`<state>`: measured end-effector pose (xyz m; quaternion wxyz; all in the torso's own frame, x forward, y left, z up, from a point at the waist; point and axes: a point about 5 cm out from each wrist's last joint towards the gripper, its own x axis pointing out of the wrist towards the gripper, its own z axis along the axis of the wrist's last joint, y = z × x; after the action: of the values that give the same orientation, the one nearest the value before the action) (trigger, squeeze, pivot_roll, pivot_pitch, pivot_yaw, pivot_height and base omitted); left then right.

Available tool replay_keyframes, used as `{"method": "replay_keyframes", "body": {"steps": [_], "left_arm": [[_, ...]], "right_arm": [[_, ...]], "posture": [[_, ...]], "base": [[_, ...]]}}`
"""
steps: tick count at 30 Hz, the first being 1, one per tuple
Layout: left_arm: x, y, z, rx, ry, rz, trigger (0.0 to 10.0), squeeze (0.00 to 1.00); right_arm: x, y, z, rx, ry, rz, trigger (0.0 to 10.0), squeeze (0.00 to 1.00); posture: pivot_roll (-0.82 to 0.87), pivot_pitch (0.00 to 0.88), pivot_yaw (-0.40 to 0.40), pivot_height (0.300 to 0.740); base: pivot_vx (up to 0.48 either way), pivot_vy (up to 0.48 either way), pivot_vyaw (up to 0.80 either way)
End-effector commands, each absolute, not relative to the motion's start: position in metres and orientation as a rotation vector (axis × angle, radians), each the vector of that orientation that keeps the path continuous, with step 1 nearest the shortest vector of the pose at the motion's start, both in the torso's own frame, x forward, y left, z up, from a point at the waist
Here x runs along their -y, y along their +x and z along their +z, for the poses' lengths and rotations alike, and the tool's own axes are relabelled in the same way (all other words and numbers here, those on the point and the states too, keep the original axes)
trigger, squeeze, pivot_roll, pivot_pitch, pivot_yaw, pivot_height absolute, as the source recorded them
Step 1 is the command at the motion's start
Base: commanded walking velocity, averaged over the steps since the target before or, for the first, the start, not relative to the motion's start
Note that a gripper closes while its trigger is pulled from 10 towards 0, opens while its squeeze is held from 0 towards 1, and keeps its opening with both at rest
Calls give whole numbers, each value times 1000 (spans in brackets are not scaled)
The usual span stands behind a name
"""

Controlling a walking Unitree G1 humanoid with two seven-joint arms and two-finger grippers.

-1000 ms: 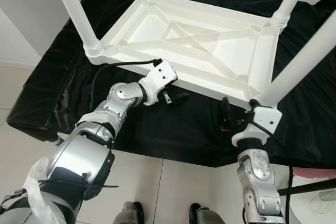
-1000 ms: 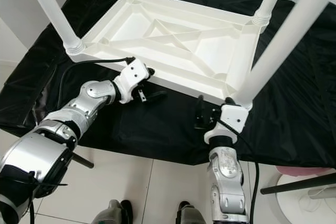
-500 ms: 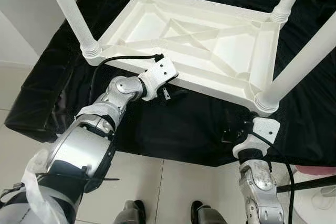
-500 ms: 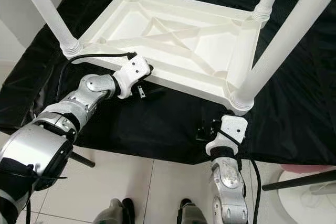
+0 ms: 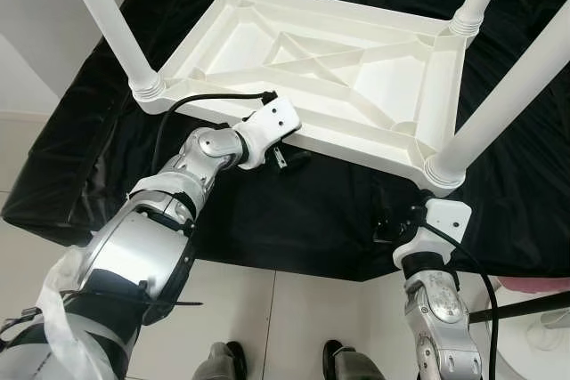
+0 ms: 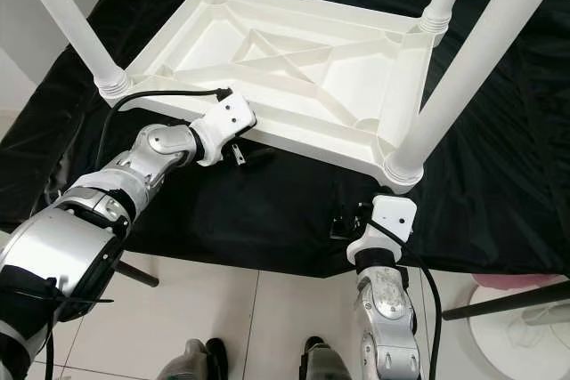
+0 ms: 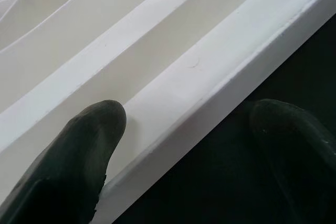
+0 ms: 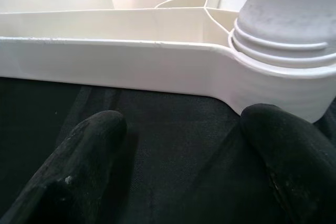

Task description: Building children table

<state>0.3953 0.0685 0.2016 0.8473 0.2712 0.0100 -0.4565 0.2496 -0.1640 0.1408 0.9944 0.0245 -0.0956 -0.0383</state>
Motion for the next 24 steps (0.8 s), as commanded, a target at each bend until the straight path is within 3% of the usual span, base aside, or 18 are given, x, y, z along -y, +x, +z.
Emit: {"method": "replay_keyframes", "body": {"steps": [1,9,19,20,21,22,23,24], "left_arm": [[-77,370,172,-284,524,-1442,10000,0],[-83,364,174,-300,524,-1554,10000,0],[-77,374,177,-274,589,-1393,10000,0],[-77,373,177,-283,581,-1414,4510,0],[-77,373,177,-283,581,-1414,4510,0],[-76,371,178,-297,568,-1447,1961,0],[-76,370,178,-305,560,-1472,196,0],[-76,370,178,-305,560,-1472,196,0]], "right_arm": [[163,249,136,162,59,-69,10000,0],[161,252,136,161,60,-52,10000,0],[157,255,135,159,67,-40,10000,0],[157,255,135,160,67,-40,10000,0],[157,255,135,160,67,-40,10000,0],[158,255,135,159,67,-47,10000,0],[159,254,135,159,67,-51,10000,0],[159,254,135,159,67,-51,10000,0]], "posture": [[-157,240,87,740],[-144,236,83,740],[-134,238,86,740],[-138,237,91,740],[-138,237,91,740],[-140,237,94,740],[-140,237,94,740],[-140,237,94,740]], "base": [[0,0,0],[0,0,0],[0,0,0],[0,0,0],[0,0,0],[0,0,0],[0,0,0],[0,0,0]]}}
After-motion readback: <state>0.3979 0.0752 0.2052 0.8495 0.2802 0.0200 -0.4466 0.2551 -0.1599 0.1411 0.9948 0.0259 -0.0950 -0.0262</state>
